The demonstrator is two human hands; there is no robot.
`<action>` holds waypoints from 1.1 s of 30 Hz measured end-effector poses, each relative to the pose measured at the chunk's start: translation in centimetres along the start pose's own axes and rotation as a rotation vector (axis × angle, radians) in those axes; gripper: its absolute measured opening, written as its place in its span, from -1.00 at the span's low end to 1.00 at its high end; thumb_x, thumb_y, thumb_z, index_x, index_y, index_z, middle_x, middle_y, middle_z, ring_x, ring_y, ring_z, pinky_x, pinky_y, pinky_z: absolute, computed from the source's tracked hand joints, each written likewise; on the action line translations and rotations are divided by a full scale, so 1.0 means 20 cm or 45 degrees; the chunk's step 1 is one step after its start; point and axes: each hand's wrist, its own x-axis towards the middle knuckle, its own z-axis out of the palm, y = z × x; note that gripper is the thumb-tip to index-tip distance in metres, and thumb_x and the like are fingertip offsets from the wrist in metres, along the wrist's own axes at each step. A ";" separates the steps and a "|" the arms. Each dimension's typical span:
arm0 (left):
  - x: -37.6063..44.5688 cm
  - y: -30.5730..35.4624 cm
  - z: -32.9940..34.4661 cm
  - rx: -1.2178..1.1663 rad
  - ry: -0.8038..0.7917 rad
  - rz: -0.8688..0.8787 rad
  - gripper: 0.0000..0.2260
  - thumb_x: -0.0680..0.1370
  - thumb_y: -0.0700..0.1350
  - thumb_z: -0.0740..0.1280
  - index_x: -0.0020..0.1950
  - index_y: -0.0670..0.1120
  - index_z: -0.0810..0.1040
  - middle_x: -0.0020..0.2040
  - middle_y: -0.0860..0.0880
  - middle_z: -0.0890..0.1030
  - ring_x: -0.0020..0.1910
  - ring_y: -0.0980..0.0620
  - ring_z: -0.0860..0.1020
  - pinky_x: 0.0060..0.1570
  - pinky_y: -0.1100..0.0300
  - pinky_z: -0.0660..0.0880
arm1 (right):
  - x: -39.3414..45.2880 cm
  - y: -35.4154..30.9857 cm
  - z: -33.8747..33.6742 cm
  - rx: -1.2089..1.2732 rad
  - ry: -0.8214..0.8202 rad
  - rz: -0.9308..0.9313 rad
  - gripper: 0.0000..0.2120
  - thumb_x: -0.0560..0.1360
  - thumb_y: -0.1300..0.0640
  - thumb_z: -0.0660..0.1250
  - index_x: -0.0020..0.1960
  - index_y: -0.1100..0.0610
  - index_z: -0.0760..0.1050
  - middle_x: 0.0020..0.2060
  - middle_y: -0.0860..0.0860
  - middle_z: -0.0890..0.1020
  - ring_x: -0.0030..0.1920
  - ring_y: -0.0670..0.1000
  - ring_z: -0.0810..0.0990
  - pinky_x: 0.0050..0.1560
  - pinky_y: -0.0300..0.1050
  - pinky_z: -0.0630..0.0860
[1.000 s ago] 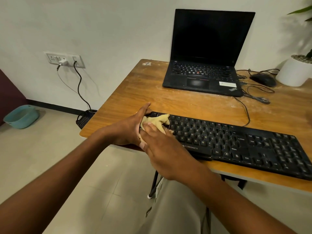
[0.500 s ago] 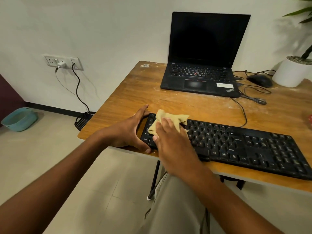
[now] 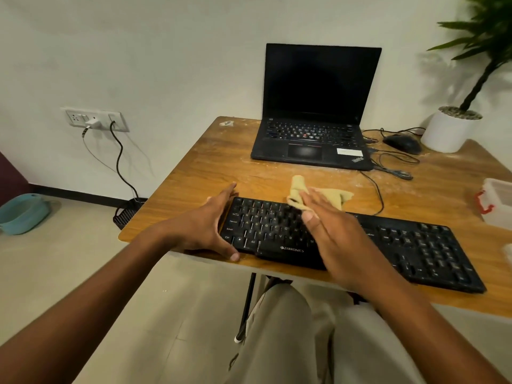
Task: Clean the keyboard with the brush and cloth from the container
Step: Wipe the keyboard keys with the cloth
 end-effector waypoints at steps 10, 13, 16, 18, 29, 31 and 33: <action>0.10 0.23 0.03 0.340 -0.106 0.014 0.39 0.26 0.13 0.70 0.63 0.20 -0.40 0.70 0.08 -0.04 0.64 -0.17 -0.26 0.55 -0.13 -0.22 | 0.21 0.08 0.19 -0.414 -0.045 0.109 -0.49 0.75 -0.07 -0.07 0.63 0.11 0.14 0.65 0.05 0.09 0.65 0.03 -0.03 0.62 0.16 -0.02; 0.10 0.24 0.04 0.365 -0.112 -0.004 0.40 0.24 0.15 0.70 0.62 0.20 -0.40 0.70 0.09 -0.06 0.65 -0.15 -0.27 0.58 -0.15 -0.17 | 0.21 0.01 0.26 -0.411 -0.073 -0.026 -0.48 0.75 -0.06 -0.07 0.65 0.10 0.10 0.66 0.05 0.04 0.66 0.03 -0.07 0.62 0.12 -0.06; 0.10 0.23 0.04 0.360 -0.114 -0.018 0.40 0.23 0.17 0.69 0.62 0.22 -0.40 0.69 0.13 -0.08 0.64 -0.14 -0.28 0.58 -0.17 -0.15 | 0.09 0.01 0.27 -0.448 -0.120 -0.094 -0.48 0.75 -0.06 -0.07 0.67 0.05 0.02 0.67 0.00 -0.02 0.65 -0.03 -0.15 0.60 0.04 -0.14; 0.11 0.23 0.04 0.353 -0.115 -0.022 0.41 0.22 0.16 0.70 0.63 0.22 -0.39 0.69 0.12 -0.07 0.65 -0.14 -0.26 0.58 -0.19 -0.14 | 0.00 0.06 0.23 -0.495 -0.137 -0.079 -0.48 0.75 -0.06 -0.08 0.67 0.02 -0.01 0.67 -0.05 -0.06 0.64 -0.08 -0.20 0.56 -0.02 -0.21; 0.13 0.21 0.04 0.326 -0.125 0.008 0.43 0.19 0.14 0.72 0.63 0.22 -0.36 0.68 0.09 0.00 0.62 -0.02 0.10 0.58 -0.04 0.19 | 0.11 0.01 0.26 -0.496 -0.141 -0.086 -0.46 0.75 -0.06 -0.05 0.68 0.09 0.00 0.67 0.02 -0.07 0.65 -0.02 -0.19 0.60 0.06 -0.20; 0.14 0.21 0.03 0.294 -0.137 0.018 0.43 0.18 0.14 0.73 0.64 0.23 -0.35 0.67 0.10 0.01 0.62 -0.01 0.11 0.58 -0.04 0.19 | 0.01 0.05 0.22 -0.497 -0.132 -0.086 -0.47 0.75 -0.05 -0.05 0.67 0.05 -0.01 0.67 -0.02 -0.07 0.64 -0.07 -0.23 0.59 0.03 -0.21; 0.14 0.20 0.03 0.273 -0.139 0.029 0.43 0.17 0.13 0.74 0.64 0.23 -0.33 0.67 0.09 0.02 0.62 -0.01 0.11 0.59 -0.06 0.19 | -0.03 0.11 0.18 -0.530 -0.084 -0.037 -0.48 0.75 -0.05 -0.06 0.67 0.06 0.00 0.67 -0.02 -0.05 0.62 -0.10 -0.25 0.59 0.05 -0.20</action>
